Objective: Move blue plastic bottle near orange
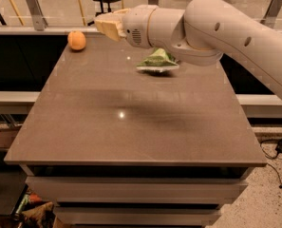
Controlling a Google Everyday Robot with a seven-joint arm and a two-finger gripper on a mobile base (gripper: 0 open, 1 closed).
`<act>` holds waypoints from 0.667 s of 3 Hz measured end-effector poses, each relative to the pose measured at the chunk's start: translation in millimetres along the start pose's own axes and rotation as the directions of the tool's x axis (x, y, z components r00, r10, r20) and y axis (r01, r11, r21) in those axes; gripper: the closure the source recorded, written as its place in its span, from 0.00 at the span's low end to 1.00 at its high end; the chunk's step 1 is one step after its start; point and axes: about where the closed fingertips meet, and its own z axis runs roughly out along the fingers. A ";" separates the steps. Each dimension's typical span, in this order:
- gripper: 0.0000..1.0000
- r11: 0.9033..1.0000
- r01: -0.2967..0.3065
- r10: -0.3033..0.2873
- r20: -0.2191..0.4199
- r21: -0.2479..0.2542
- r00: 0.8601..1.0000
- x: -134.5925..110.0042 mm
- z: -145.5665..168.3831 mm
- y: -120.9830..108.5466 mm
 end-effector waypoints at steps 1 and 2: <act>0.35 1.000 0.002 -0.002 0.001 -0.004 1.000 -1.4 1.4 2.1; 0.13 1.000 0.003 -0.003 0.002 -0.007 1.000 -2.7 2.9 4.2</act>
Offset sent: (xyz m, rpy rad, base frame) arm -0.0011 0.0023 0.0009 -0.0001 -0.0013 0.0036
